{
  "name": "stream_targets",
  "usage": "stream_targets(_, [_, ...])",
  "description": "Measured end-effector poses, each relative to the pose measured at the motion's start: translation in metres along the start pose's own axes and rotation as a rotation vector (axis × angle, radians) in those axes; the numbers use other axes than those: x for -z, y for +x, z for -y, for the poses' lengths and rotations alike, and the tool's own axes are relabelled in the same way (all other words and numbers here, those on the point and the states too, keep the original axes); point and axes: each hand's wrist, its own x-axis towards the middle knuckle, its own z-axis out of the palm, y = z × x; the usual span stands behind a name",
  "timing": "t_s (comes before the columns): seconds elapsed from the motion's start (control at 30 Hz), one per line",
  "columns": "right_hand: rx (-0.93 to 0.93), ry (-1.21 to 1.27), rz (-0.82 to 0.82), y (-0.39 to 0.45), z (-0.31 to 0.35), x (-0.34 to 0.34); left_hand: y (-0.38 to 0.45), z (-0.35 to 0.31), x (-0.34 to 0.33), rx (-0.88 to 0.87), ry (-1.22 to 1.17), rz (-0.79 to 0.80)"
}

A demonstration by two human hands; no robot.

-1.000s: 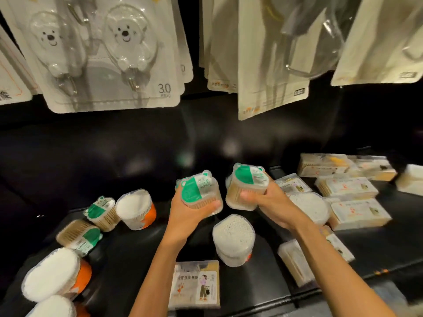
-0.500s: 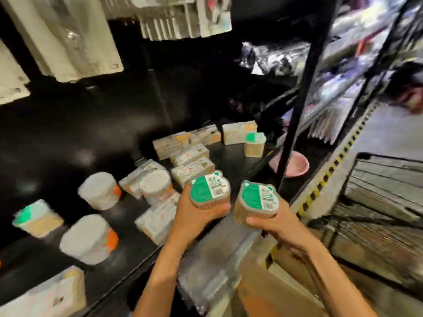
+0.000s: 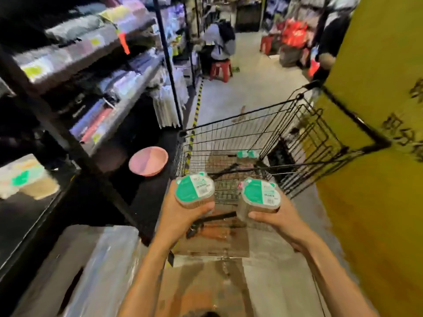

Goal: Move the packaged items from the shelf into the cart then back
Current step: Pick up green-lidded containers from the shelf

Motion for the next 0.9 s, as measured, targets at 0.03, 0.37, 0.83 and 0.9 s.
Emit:
stream_targets(0.03, [0.000, 0.013, -0.033, 0.001, -0.001, 0.015, 0.007, 0.000, -0.014, -0.001, -0.004, 0.033])
stream_targets(0.37, [-0.027, 0.043, -0.170, 0.073, -0.010, 0.125, 0.098, 0.004, -0.117, -0.006, 0.028, 0.236])
stream_targets(0.83, [-0.092, -0.104, -0.132, 0.291, 0.012, 0.217, 0.302, 0.049, -0.217, 0.085, 0.200, 0.331])
stream_targets(0.9, [-0.113, -0.121, -0.146, 0.311, 0.008, 0.222, 0.322, 0.058, -0.224, 0.128, 0.189, 0.328])
